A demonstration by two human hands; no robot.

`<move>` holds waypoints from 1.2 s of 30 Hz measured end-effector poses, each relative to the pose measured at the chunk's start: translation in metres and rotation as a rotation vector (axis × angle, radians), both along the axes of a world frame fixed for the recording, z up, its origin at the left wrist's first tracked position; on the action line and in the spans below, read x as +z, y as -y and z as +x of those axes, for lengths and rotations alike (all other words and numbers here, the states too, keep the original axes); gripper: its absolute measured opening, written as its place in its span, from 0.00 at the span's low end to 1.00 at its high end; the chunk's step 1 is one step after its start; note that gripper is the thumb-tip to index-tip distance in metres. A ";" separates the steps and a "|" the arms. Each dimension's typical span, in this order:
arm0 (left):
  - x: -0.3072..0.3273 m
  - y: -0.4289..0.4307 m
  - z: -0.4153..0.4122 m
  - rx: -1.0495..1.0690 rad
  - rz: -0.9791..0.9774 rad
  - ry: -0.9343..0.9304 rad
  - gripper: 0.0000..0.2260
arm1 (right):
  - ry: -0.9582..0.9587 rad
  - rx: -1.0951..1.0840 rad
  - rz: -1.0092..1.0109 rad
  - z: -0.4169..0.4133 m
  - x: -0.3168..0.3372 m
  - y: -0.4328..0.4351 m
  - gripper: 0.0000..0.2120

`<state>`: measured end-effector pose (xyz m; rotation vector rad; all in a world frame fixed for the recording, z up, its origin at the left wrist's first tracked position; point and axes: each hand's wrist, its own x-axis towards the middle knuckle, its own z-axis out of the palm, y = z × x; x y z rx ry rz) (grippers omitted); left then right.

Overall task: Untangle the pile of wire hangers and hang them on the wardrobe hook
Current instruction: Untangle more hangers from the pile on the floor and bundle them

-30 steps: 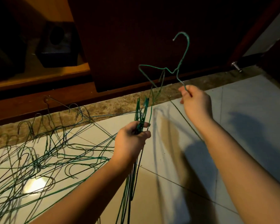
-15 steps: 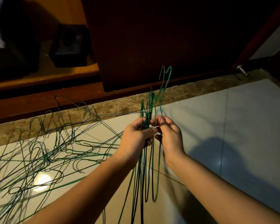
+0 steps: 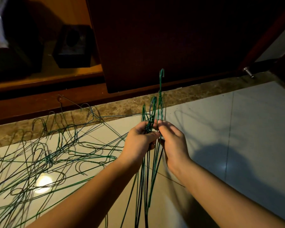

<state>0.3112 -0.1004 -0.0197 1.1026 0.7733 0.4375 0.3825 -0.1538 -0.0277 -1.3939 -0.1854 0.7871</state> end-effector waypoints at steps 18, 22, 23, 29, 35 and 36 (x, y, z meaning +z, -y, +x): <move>0.021 -0.039 -0.005 0.136 -0.022 0.083 0.04 | 0.435 0.277 -0.239 0.041 0.002 0.001 0.05; 0.019 -0.038 -0.002 0.107 -0.044 0.115 0.07 | 0.470 0.421 -0.229 0.028 0.002 0.000 0.07; 0.018 -0.038 -0.002 0.105 -0.044 0.126 0.10 | 0.501 0.446 -0.239 0.026 0.001 0.001 0.06; 0.014 -0.040 -0.004 0.158 -0.047 0.194 0.14 | 0.711 0.514 -0.220 0.023 -0.005 0.000 0.10; 0.007 -0.046 -0.010 0.190 -0.080 0.174 0.11 | 0.893 0.597 -0.227 0.022 -0.011 -0.007 0.17; 0.007 -0.048 -0.013 0.188 -0.073 0.166 0.11 | 0.882 0.613 -0.234 0.021 -0.014 -0.008 0.17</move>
